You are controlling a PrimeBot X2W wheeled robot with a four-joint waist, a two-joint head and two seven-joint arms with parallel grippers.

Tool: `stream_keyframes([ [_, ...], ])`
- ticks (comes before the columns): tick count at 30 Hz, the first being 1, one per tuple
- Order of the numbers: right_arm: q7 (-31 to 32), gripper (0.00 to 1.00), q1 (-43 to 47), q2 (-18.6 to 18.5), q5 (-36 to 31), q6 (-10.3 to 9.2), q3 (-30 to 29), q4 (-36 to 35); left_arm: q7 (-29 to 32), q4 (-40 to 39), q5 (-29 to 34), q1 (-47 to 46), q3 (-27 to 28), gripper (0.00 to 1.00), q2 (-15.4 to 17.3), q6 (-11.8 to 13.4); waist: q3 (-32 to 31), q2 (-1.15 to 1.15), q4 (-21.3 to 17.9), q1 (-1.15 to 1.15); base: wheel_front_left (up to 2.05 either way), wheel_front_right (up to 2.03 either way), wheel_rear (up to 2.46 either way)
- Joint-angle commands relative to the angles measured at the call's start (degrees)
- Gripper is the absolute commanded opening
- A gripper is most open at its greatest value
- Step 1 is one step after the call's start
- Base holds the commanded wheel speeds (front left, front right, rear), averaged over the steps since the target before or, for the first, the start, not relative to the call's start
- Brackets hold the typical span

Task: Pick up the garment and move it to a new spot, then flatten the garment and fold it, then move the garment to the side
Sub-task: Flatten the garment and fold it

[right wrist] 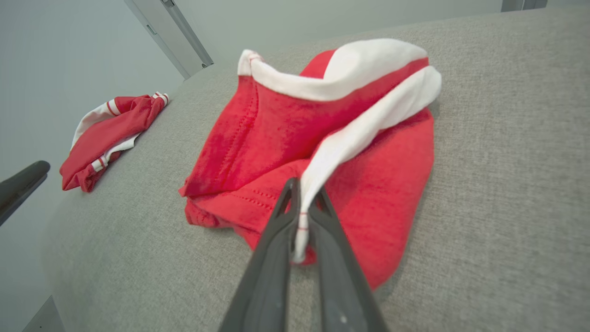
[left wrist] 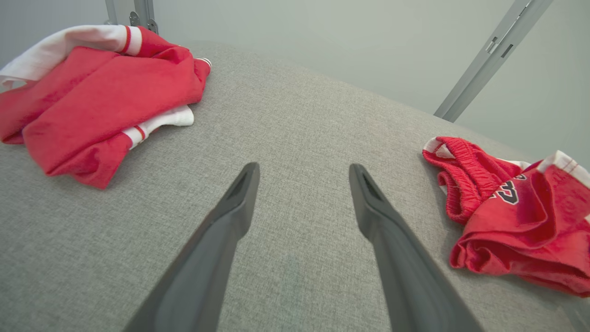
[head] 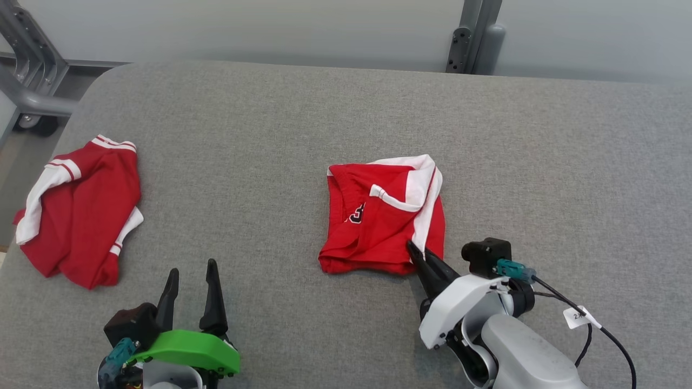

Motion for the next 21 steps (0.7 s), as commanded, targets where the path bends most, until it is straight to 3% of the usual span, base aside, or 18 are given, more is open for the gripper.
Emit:
stream_keyframes([
  [1, -0.2, 0.38, 0.9, -0.2, -0.2, -0.02, -0.1, -0.2, 0.0, 0.0, 0.2, 0.4, 0.1, 1.0, 0.3, -0.2, -0.1, 0.0, -0.1, 0.0, 0.0, 0.0, 0.0],
  [2, -0.2, 0.28, 0.9, -0.2, -0.3, -0.02, -0.1, -0.4, 0.0, 0.0, 0.2, 0.5, 0.2, 1.0, 0.3, -0.2, -0.2, 0.0, -0.1, 0.0, 0.0, 0.0, 0.0],
  [3, -0.2, 0.27, 0.9, -0.2, -0.3, -0.02, -0.1, -0.5, 0.0, 0.1, 0.2, 0.6, 0.1, 1.0, 0.3, -0.3, -0.3, 0.0, -0.1, 0.0, 0.0, 0.0, 0.0],
  [4, -0.2, 0.07, 0.8, -0.2, -0.3, -0.02, -0.2, -0.7, 0.0, 0.1, 0.2, 0.7, 0.1, 1.0, 0.3, -0.3, -0.3, 0.0, -0.1, 0.0, 0.0, 0.0, 0.0],
  [7, -0.2, 0.0, 0.7, -0.2, -0.1, -0.02, -0.6, -1.5, 0.0, 0.0, 0.2, 0.7, 0.0, 1.0, 0.3, -0.3, -0.4, 0.0, 0.0, 0.0, 0.0, 0.0, 0.0],
  [16, -0.2, 0.0, -3.3, -0.2, -0.7, -0.02, -0.3, -1.1, 0.0, 0.0, -0.3, 0.1, -0.7, 1.0, 0.3, -0.2, -0.2, 0.0, 1.2, 0.0, 0.0, 0.0, 0.0],
  [17, -0.2, 0.2, -4.3, -0.2, -0.8, -0.02, -0.1, -0.8, 0.0, 0.0, -0.4, -0.1, -0.9, 1.0, 0.3, -0.2, -0.1, 0.0, 1.5, 0.0, 0.0, 0.0, 0.0],
  [19, -0.2, 0.4, -6.0, -0.2, -0.9, -0.02, 0.4, 0.4, 0.0, 0.1, -0.7, -0.4, -1.2, 1.0, 0.3, -0.2, 0.1, 0.0, 2.1, 0.0, 0.0, 0.0, 0.0],
  [20, -0.2, 0.43, -6.8, -0.2, -1.0, -0.02, 0.6, 1.1, 0.0, 0.2, -0.7, -0.5, -1.4, 1.0, 0.3, -0.1, 0.2, 0.0, 2.4, 0.0, 0.0, 0.0, 0.0],
  [21, -0.2, 0.38, -7.7, -0.2, -1.1, -0.02, 1.1, 2.0, 0.0, 0.3, -1.0, -0.6, -1.6, 1.0, 0.3, -0.1, 0.3, 0.0, 2.8, 0.0, 0.0, 0.0, 0.0],
])
